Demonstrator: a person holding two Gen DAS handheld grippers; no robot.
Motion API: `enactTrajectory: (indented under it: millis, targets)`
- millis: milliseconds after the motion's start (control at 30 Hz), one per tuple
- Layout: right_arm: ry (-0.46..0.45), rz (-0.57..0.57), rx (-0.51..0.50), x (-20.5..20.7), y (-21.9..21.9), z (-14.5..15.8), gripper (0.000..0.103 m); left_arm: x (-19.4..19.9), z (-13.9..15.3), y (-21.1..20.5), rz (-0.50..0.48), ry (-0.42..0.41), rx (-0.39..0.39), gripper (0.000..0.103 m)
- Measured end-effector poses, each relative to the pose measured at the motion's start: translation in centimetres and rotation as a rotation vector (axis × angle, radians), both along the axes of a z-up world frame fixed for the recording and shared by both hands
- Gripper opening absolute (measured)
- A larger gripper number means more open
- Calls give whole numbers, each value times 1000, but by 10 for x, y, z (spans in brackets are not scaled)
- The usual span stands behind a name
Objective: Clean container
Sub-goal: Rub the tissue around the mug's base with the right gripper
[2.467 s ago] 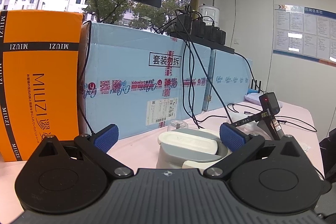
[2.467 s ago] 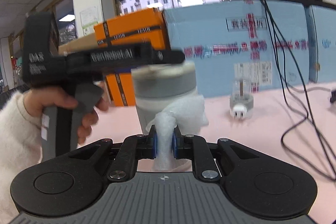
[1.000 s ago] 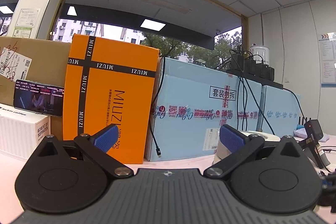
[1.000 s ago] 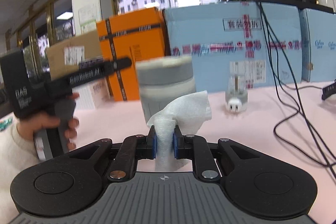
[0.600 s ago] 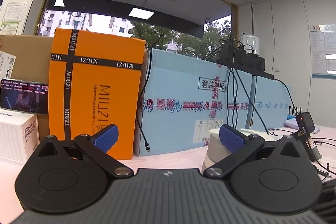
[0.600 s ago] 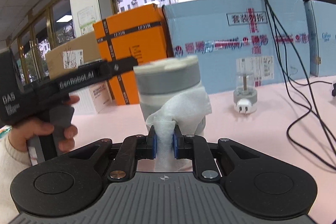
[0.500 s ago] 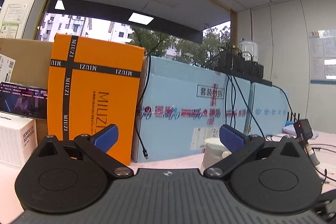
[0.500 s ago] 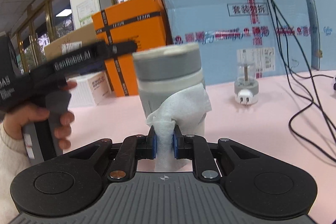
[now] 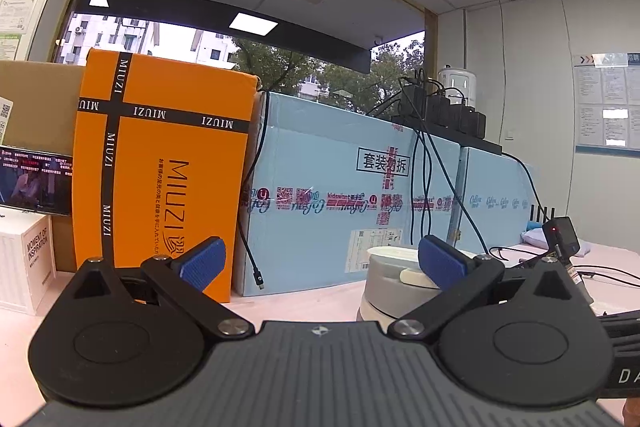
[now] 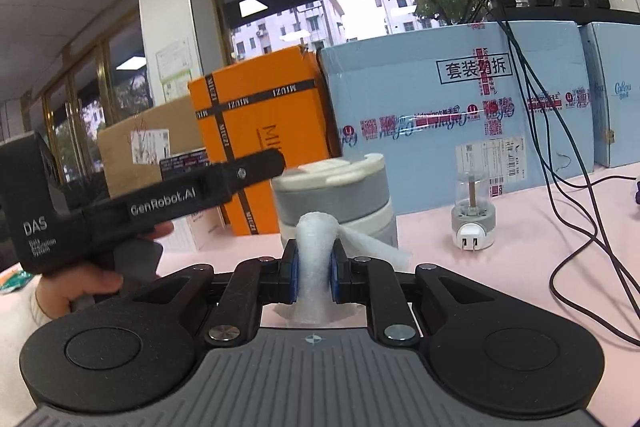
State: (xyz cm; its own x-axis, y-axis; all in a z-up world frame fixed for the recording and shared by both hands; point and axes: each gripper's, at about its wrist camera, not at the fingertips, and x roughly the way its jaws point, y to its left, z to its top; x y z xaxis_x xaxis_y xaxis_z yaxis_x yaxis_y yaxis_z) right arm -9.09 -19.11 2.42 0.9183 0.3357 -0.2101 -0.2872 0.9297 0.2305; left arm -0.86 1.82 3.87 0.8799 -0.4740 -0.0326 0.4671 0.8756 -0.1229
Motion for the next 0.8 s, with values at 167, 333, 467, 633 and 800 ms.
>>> enactTrajectory:
  millis: [167,333,467,633,800]
  targets:
    - [30,-1,12,2,-2,-7,14,1,-1,2,-8,9,-11,103]
    - [96,-1,10,7,-3,-21,14,2,-1,2,-14,11,-13,103]
    - [136,-5,12,11,-3,-31,14,2,-1,2,-18,15,-16,103]
    - [41,15,24,-5,-3,-11,14,3,0,1,-18,14,-16,103]
    - [-13,22,28,-8,-5,1,14,3,0,0,-16,10,-13,103]
